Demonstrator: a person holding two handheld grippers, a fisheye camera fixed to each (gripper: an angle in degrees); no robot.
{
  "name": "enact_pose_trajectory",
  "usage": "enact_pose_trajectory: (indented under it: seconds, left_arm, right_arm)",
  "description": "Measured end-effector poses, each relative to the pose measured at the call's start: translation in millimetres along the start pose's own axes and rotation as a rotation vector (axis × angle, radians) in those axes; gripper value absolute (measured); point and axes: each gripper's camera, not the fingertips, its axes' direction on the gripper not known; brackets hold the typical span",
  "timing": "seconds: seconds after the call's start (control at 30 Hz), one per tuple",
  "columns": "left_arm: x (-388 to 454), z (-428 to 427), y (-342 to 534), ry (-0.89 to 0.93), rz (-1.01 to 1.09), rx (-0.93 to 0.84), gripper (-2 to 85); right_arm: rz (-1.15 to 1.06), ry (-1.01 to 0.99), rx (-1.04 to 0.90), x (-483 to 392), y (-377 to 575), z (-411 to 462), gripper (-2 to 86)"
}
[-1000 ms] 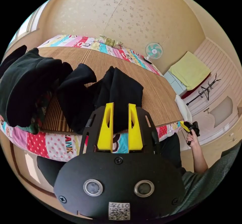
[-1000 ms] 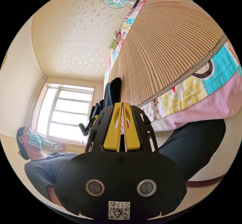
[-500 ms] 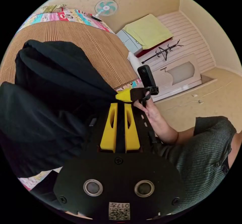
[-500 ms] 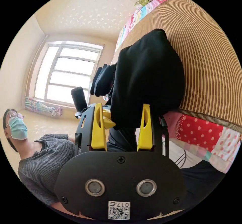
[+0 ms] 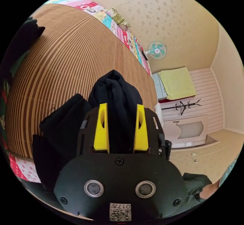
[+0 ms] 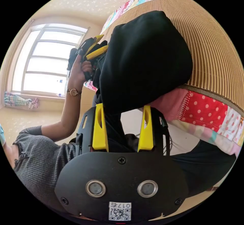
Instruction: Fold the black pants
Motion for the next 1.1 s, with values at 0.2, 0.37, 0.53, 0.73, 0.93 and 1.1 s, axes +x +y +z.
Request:
enact_pose_trajectory:
  seconds: [0.2, 0.37, 0.53, 0.73, 0.93, 1.1]
  left_arm:
    - [-2.1, 8.0, -21.6, 0.54, -0.136, 0.086, 1.0]
    - [157.4, -94.5, 11.7, 0.433, 0.332, 0.271, -0.2]
    - [264.7, -131.3, 58.5, 0.195, 0.733, 0.378, 2.3]
    - [213.0, -50.9, 66.7, -0.052, 0.54, 0.012, 8.9]
    - [107.5, -30.3, 124.6, -0.4, 0.24, 0.143, 13.4]
    - [67.0, -19.1, 91.1, -0.436, 0.099, 0.215, 16.6]
  right_arm:
    - [-0.059, 0.15, 0.184, -25.5, -7.4, -107.7, 4.7]
    - [-0.239, 0.352, 0.559, -95.8, 6.5, -254.1, 3.3]
    - [-0.316, 0.703, 0.72, -154.1, 1.9, -281.4, 4.2]
    - [0.075, 0.762, 0.428, -42.8, -39.5, -237.9, 4.8]
    - [0.201, 0.378, 0.469, 57.7, 20.7, -211.6, 3.9]
    - [0.264, 0.175, 0.439, 105.1, 33.6, -204.3, 5.7]
